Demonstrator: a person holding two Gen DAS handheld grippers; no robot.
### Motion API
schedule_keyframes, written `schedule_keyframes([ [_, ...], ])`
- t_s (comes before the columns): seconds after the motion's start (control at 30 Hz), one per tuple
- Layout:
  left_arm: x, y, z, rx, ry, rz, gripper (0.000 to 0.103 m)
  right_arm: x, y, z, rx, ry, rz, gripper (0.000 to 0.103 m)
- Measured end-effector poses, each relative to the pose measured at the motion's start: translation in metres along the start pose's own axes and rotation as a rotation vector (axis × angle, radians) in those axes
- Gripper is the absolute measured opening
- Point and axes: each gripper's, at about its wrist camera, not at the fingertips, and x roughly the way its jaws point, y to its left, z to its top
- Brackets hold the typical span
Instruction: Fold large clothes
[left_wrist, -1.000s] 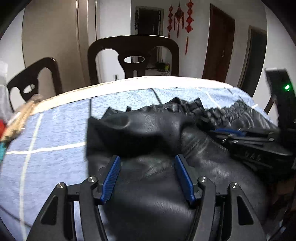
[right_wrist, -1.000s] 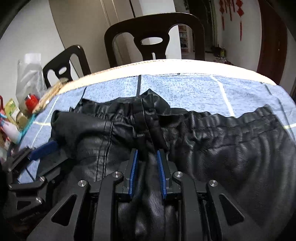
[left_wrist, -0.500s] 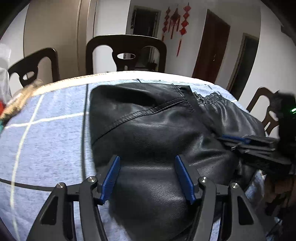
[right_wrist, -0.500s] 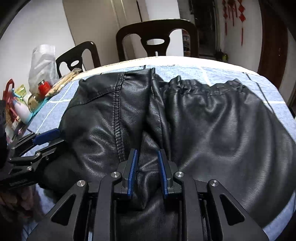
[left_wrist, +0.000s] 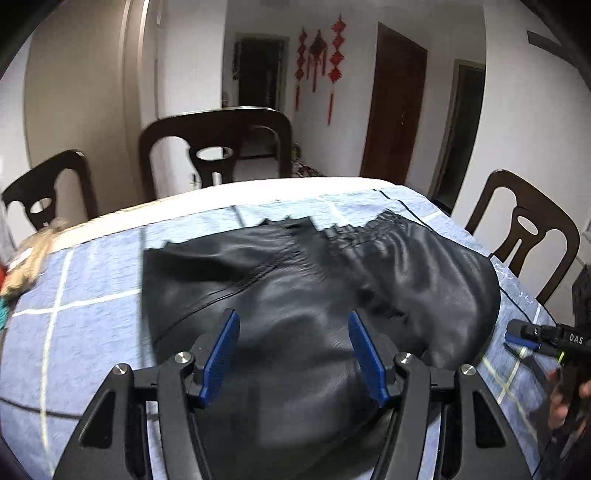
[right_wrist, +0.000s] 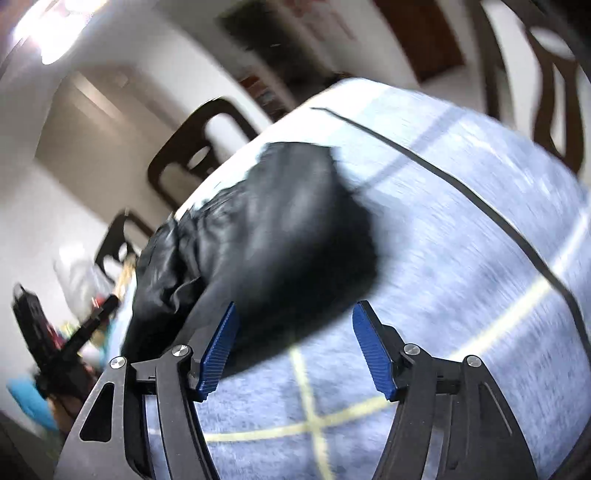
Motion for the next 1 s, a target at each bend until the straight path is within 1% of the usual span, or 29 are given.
schedule_keyframes([
  [0.07,0.020,-0.007,0.002,0.000,0.048,-0.024,0.064,0.006,-0.012,0.006,0.069,0.016,0.020,0.069],
  [0.13,0.040,-0.009,-0.003,-0.009,0.103,-0.026,0.064,0.011,-0.017,0.012,0.097,0.015,0.055,0.069],
  [0.17,0.046,-0.009,-0.006,-0.007,0.114,-0.022,0.065,0.016,-0.018,0.017,0.109,0.017,0.065,0.069],
  [0.27,0.045,-0.017,-0.019,0.052,0.091,0.017,0.065,0.032,-0.013,0.030,0.114,0.028,0.079,0.069],
  [0.33,0.045,-0.020,-0.023,0.072,0.089,0.037,0.065,0.039,-0.007,0.036,0.102,0.016,0.069,0.072],
  [0.47,0.046,-0.023,-0.023,0.064,0.093,0.044,0.065,0.043,-0.006,0.038,0.139,-0.017,0.068,0.073],
  [0.6,0.046,-0.026,-0.024,0.066,0.089,0.049,0.065,0.040,-0.011,0.035,0.180,-0.078,0.083,0.072],
  [0.67,0.045,-0.024,-0.024,0.062,0.086,0.046,0.065,0.040,-0.010,0.032,0.174,-0.092,0.058,0.070],
  [0.73,0.047,-0.023,-0.024,0.060,0.081,0.044,0.065,0.043,-0.002,0.031,0.131,-0.089,0.006,0.073],
  [0.8,0.047,-0.023,-0.025,0.062,0.077,0.047,0.065,0.045,0.003,0.035,0.110,-0.075,-0.012,0.073],
  [0.87,0.047,-0.023,-0.025,0.062,0.073,0.049,0.065,0.049,0.000,0.040,0.120,-0.065,0.011,0.068],
  [0.9,0.046,-0.023,-0.025,0.061,0.072,0.048,0.065,0.053,-0.005,0.044,0.147,-0.051,0.030,0.058],
  [0.93,0.046,-0.023,-0.026,0.059,0.071,0.046,0.065,0.054,-0.009,0.047,0.169,-0.043,0.041,0.051],
  [0.97,0.046,-0.023,-0.026,0.059,0.071,0.044,0.065,0.055,-0.010,0.048,0.180,-0.040,0.056,0.048],
  [1.0,0.046,-0.023,-0.026,0.058,0.070,0.044,0.065,0.055,-0.011,0.050,0.190,-0.031,0.077,0.041],
])
